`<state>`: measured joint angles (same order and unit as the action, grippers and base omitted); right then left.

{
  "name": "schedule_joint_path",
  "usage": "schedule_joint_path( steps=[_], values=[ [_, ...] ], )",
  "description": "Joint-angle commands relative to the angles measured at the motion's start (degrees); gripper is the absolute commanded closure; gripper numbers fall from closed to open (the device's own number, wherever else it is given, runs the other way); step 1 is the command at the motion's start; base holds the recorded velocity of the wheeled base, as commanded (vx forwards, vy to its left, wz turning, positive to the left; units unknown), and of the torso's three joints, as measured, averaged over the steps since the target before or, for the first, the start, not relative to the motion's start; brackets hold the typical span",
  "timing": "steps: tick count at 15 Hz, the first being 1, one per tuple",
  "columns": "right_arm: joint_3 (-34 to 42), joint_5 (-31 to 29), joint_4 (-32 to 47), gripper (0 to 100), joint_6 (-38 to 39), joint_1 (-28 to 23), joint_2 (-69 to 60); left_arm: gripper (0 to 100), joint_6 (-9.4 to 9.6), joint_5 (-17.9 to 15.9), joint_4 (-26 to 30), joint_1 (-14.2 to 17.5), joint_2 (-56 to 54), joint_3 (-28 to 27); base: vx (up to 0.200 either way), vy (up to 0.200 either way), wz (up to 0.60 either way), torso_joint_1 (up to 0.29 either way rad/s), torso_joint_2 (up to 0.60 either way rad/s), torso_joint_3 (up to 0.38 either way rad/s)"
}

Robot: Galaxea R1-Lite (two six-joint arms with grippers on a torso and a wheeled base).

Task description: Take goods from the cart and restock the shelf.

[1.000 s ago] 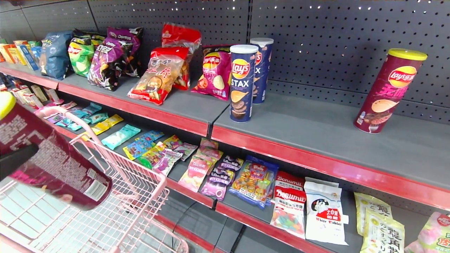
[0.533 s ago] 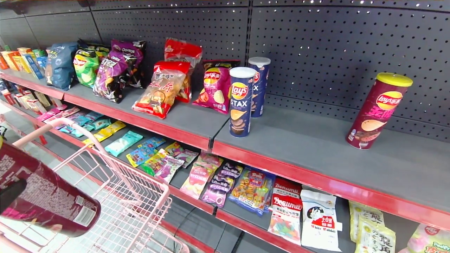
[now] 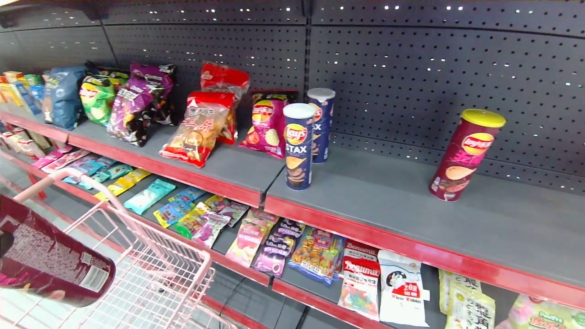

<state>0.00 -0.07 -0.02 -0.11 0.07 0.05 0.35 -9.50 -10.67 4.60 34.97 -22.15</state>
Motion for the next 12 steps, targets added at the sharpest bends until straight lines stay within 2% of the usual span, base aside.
schedule_joint_path(
  steps=[1,3,8,10,12],
  values=[
    [0.00,-0.01,0.02,0,0.02,0.01,0.04,100,0.17,3.96,0.12,0.06,-0.35,0.09,0.000,0.000,-0.60,0.012,-0.01,-0.017],
    [0.00,-0.01,0.02,0,0.02,0.10,0.04,100,0.88,4.05,0.30,-0.03,-0.87,0.18,0.000,0.000,-0.60,0.015,-0.01,-0.005],
    [0.00,-0.01,0.02,0,-0.07,0.01,0.04,100,1.05,3.34,1.61,-0.29,-2.54,1.14,0.000,0.000,-0.60,0.000,0.00,0.001],
    [0.00,0.07,0.02,0,-0.07,0.10,0.04,100,0.96,3.17,1.70,-0.29,-5.44,2.46,0.000,0.000,0.00,0.000,0.00,0.000],
    [0.00,0.07,0.02,0,-0.15,0.10,0.04,100,1.05,1.59,3.64,-0.29,-10.54,5.45,0.000,0.000,0.00,0.000,0.00,0.000]
  ],
)
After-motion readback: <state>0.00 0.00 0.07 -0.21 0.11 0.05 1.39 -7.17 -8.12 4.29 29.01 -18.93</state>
